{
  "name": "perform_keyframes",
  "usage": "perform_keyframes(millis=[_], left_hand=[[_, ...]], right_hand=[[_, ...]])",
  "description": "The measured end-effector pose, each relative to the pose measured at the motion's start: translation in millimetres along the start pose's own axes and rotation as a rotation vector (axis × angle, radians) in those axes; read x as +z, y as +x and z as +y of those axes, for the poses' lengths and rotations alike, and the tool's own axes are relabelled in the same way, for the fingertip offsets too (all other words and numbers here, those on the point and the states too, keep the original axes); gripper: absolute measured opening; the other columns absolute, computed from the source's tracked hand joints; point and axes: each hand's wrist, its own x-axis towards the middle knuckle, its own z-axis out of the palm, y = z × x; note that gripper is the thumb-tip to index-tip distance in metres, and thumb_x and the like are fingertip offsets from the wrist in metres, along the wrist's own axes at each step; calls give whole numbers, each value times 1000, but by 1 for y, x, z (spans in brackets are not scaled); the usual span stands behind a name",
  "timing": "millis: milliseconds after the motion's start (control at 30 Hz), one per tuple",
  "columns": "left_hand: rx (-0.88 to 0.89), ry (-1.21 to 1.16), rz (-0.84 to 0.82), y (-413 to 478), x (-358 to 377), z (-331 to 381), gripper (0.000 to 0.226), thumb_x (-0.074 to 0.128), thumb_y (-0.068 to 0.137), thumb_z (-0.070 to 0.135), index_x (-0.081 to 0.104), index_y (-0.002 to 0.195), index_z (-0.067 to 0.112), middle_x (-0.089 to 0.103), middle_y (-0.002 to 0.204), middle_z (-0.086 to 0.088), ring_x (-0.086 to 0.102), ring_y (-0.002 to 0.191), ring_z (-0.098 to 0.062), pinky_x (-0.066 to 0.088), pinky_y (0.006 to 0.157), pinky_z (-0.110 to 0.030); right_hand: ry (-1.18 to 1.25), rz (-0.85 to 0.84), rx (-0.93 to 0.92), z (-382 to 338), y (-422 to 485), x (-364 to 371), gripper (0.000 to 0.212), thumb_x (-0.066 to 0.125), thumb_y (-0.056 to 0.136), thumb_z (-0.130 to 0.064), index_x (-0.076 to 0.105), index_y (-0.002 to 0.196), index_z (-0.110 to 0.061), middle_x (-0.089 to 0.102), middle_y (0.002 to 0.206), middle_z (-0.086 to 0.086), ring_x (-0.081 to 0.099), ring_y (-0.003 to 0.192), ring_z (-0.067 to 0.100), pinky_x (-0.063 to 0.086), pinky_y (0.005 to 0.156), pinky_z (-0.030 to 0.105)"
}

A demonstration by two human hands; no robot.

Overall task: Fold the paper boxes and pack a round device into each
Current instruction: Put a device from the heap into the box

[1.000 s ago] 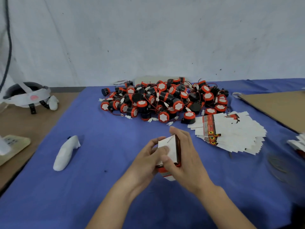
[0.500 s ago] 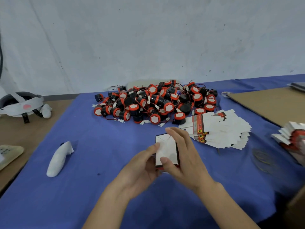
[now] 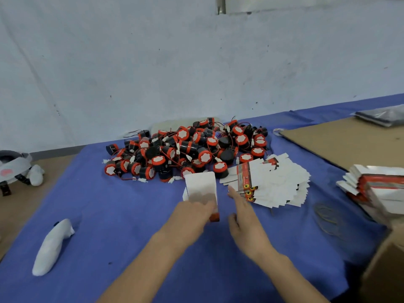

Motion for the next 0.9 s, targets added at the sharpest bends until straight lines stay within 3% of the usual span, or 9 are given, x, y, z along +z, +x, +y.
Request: perform_keyframes(millis=[67,167,300,367,467,533,700,800,900], left_hand=[[38,140,-83,5,7,6,44,45,82,-9,48,121,10,66,98,-10,59,78,-30,29,53,-35],[23,183,-114,9,17,8,40,43,80,-11,53,113,8,64,96,-10,58,76,-30,20,48,-32],[0,107,-42,11,18,10,19,41,100,12,53,115,13,63,110,-5,60,95,-26,34,67,-32],[30,18,155,10,10,10,25,36,106,29,58,107,17,63,104,1,60,93,-21,41,71,-30],[92,-134,585,6,-9,8,30,43,100,30,61,79,19,58,74,7,56,68,-13,35,55,-21],[-42,-339,734,8,-19,-5,31,41,100,34,57,77,21,55,72,10,51,68,-10,38,55,-22],[-512,-877,522,47,-11,-62,15,44,103,28,57,97,25,62,82,9,52,61,-5,38,47,-15],[-614,-867,286,73,11,-83,5,48,103,26,49,106,22,55,93,7,52,74,-7,42,62,-22],[-640,-849,164,99,28,-88,25,50,103,31,43,84,16,44,74,1,38,60,-13,32,64,-31]], right_hand=[[-94,115,20,5,5,-6,66,47,98,-2,25,157,-24,32,159,-3,27,147,16,29,118,31],[-318,202,5,15,17,-22,60,50,97,-5,35,154,-16,39,155,5,31,146,26,27,120,37],[-506,173,45,22,33,-33,58,44,101,-11,28,157,-14,33,159,6,21,151,26,16,124,39],[-502,156,33,22,37,-29,58,43,102,-12,26,158,-14,30,160,6,20,151,25,15,124,37],[-472,107,-5,19,40,-13,60,41,102,-11,22,158,-15,28,160,2,21,149,19,17,122,30],[-483,33,-28,19,41,-1,62,41,101,-12,18,159,-17,28,159,-2,23,147,16,19,120,26],[-453,-105,40,27,44,7,59,41,105,-19,19,159,-19,32,160,-1,34,144,16,32,114,26],[-435,-99,55,30,44,8,56,41,105,-19,24,158,-21,34,159,-3,34,143,15,32,115,27],[-428,-79,48,31,45,9,55,41,104,-17,26,157,-21,34,159,-4,34,143,14,32,115,26]])
